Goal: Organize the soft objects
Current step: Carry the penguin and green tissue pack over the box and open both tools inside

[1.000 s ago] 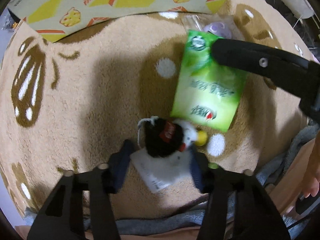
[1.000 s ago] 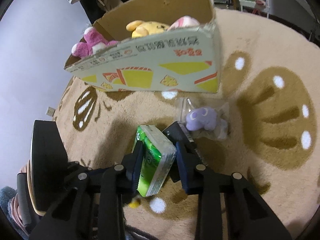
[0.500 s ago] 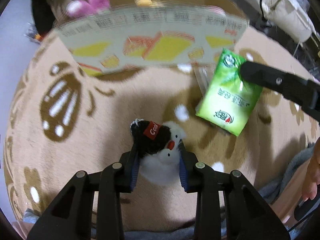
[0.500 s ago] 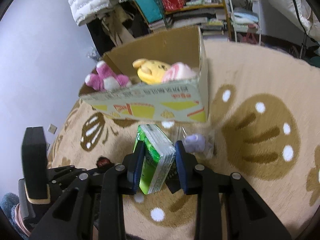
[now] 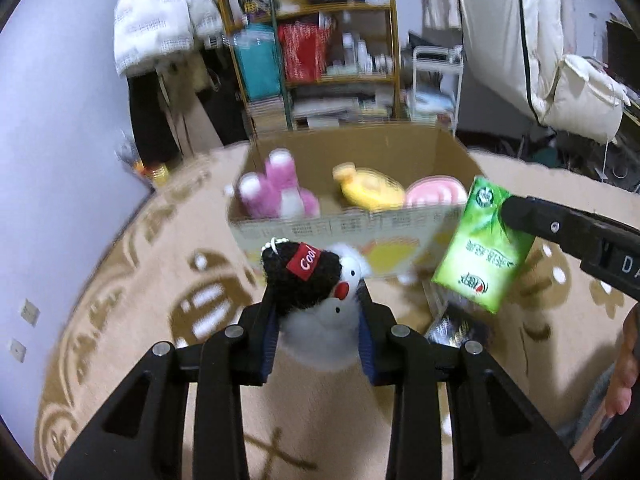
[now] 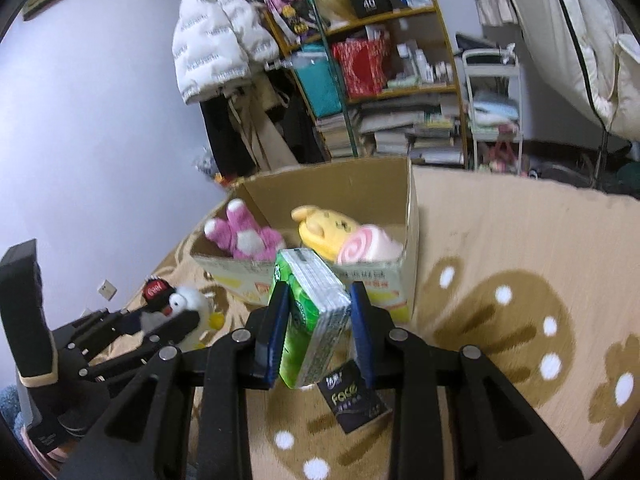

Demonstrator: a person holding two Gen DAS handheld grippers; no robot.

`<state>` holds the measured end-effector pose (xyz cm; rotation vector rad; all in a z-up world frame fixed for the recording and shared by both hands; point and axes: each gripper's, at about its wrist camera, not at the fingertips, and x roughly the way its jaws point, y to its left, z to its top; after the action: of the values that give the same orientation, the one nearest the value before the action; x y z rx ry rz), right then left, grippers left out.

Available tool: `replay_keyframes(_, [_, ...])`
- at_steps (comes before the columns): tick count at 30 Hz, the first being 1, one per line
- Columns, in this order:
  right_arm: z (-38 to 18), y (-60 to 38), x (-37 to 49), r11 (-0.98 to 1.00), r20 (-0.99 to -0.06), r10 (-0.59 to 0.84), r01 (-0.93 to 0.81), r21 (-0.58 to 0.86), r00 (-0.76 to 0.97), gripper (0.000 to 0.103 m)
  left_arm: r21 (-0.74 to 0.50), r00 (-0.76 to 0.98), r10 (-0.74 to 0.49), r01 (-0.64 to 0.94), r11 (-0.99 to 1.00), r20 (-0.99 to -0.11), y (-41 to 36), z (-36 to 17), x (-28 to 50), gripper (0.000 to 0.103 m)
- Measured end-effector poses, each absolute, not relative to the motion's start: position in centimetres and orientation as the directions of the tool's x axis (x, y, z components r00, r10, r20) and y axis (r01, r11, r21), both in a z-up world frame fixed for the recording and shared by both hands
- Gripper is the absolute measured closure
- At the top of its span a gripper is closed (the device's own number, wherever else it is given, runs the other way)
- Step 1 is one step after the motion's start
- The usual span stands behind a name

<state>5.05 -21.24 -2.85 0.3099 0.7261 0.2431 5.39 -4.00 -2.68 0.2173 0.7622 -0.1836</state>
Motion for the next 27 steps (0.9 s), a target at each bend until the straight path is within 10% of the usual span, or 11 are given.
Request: replay_keyframes(27, [-1.1, -22.3, 8.5, 0.926, -0.494, 0.309, -0.14, 0.349, 0.813, 0.071, 0.09, 0.828, -0.124, 0.205, 0.974, -0.546, -4.2, 0.5, 11.1, 0.071])
